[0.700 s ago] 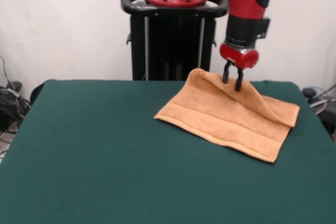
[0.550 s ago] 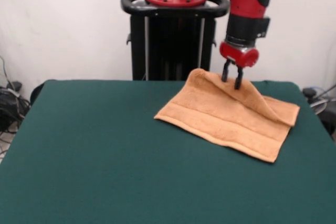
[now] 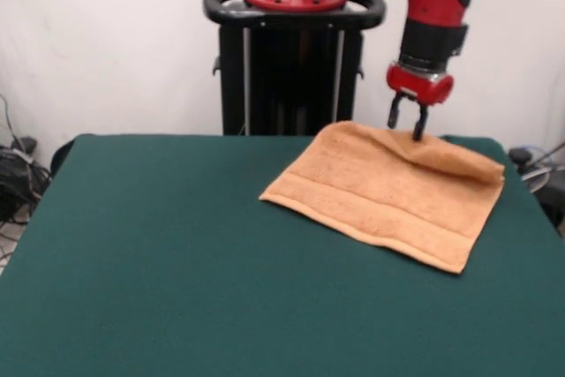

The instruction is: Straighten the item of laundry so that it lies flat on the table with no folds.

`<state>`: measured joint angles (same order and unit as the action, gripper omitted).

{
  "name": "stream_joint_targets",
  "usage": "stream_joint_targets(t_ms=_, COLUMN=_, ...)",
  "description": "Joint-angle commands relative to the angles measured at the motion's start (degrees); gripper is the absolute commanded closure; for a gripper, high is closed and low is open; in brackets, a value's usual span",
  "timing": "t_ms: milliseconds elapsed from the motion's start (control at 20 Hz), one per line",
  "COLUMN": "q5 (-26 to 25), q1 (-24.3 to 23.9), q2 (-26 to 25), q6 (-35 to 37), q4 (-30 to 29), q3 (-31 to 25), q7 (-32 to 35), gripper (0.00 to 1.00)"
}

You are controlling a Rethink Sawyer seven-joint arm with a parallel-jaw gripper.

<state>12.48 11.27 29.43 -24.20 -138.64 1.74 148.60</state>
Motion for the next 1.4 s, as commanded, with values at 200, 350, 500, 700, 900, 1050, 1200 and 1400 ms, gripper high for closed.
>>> stream_joint_targets(t_ms=200, q5=2.35, q1=1.86, q2=-9.58, q6=-0.72, q4=4.66, q3=-8.50, q7=13.44, gripper=0.00)
stream_joint_targets(t_ms=350, q5=2.29, q1=1.06, q2=-10.62, q6=-1.01, q4=4.90, q3=-10.13, q7=14.29, gripper=0.00)
stream_joint_targets(t_ms=500, q5=2.09, q1=-0.83, q2=-10.34, q6=0.24, q4=4.03, q3=-12.16, q7=14.90, gripper=0.00)
stream_joint_targets(t_ms=700, q5=1.26, q1=-4.11, q2=-7.70, q6=2.80, q4=0.94, q3=-15.37, q7=15.22, gripper=0.00)
stream_joint_targets(t_ms=900, q5=1.89, q1=-6.08, q2=-2.30, q6=6.92, q4=-2.84, q3=-17.15, q7=14.08, gripper=0.00)
stream_joint_targets(t_ms=1050, q5=3.50, q1=-6.17, q2=4.95, q6=12.92, q4=-5.25, q3=-15.49, q7=10.99, gripper=0.00)
stream_joint_targets(t_ms=1200, q5=4.22, q1=-6.25, q2=12.73, q6=21.67, q4=-6.19, q3=-12.25, q7=6.88, gripper=0.00)
stream_joint_targets(t_ms=1400, q5=3.97, q1=-2.70, q2=19.89, q6=30.41, q4=-4.37, q3=-4.68, q7=3.75, gripper=0.00)
